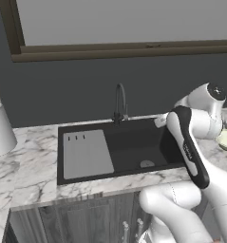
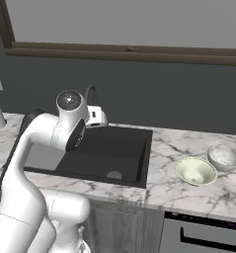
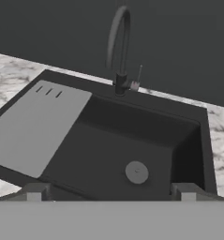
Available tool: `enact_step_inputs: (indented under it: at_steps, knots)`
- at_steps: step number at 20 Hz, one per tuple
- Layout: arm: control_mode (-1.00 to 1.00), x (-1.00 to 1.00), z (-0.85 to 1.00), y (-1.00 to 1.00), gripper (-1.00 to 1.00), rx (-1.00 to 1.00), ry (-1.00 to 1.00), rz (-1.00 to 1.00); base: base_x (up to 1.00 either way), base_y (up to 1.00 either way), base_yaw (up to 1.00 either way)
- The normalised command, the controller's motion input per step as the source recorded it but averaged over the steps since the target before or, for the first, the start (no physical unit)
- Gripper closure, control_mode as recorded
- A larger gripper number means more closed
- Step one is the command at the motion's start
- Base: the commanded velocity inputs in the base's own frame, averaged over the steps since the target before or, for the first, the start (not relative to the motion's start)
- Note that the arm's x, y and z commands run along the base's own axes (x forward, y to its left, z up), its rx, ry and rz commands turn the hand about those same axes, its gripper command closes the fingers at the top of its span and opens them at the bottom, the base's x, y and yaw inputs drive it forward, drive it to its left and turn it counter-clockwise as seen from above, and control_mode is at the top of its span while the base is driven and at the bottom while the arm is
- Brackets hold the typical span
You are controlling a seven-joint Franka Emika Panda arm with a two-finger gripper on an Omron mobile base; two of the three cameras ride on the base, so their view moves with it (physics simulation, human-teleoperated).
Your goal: Rinse each bowl for a few seconds and place them down in the sink or on the counter.
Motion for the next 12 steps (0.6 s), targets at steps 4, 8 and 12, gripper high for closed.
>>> enact_step_inputs:
  at_steps: [4, 8, 12]
  knots:
    - [-1.0, 0.06, -0.14, 0.0, -1.0, 0.02, -0.11, 0.08, 0.0, 0.0, 0.0]
    - [-1.0, 0.09, -0.15, -0.02, -1.0, 0.01, -0.12, 0.06, 0.0, 0.0, 0.0]
    - [-1.0, 0.13, -0.14, -0.07, -1.0, 0.01, -0.12, 0.06, 0.0, 0.0, 0.0]
